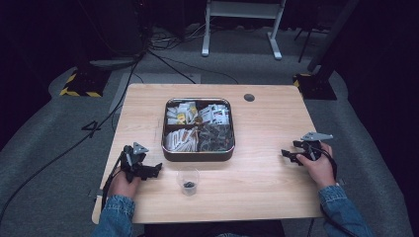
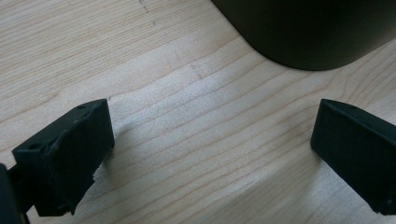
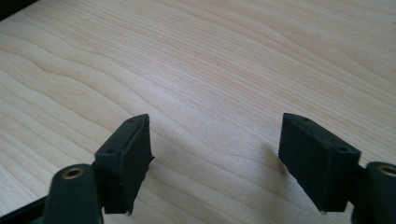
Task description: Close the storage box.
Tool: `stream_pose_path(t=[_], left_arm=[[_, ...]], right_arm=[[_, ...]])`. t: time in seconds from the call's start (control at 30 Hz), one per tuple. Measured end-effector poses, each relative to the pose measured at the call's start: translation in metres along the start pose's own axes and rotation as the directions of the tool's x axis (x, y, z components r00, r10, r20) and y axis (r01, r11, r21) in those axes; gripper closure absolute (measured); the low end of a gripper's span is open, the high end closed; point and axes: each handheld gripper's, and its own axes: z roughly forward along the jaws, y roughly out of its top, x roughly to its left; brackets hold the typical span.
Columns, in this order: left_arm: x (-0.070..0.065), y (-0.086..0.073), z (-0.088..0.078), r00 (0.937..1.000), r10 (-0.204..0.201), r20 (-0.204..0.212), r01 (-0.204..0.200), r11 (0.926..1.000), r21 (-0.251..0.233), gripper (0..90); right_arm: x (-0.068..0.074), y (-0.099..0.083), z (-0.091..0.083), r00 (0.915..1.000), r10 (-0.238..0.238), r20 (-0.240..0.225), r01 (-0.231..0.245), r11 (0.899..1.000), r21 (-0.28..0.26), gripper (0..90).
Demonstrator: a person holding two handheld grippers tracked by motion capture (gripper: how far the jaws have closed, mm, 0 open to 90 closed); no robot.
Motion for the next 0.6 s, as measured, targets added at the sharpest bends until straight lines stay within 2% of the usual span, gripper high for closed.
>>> stream_pose_path(t=[0.13,0.3,0.5,0.6], left_arm=[[0.0,0.0,0.0,1.0,-0.001,0.0,0.001,1.0,0.0,0.0],[0.0,0.0,0.0,1.0,0.0,0.0,0.0,1.0,0.0,0.0],[0.0,0.0,0.0,1.0,0.0,0.0,0.0,1.0,0.001,0.0],[0.0,0.0,0.0,1.0,-0.003,-0.002,0.003,1.0,0.001,0.0]], right_arm=[[0.004,-0.001,0.003,0.9999,-0.017,0.001,0.017,1.0,0.01,22.3],[0.009,0.0,0.005,0.9999,-0.005,-0.009,0.005,1.0,0.02,16.8],[0.013,0.0,0.006,0.9997,0.0,0.023,0.0,1.0,0.021,14.2],[0.016,0.0,0.006,0.9972,0.036,0.065,-0.038,0.999,0.027,10.5]])
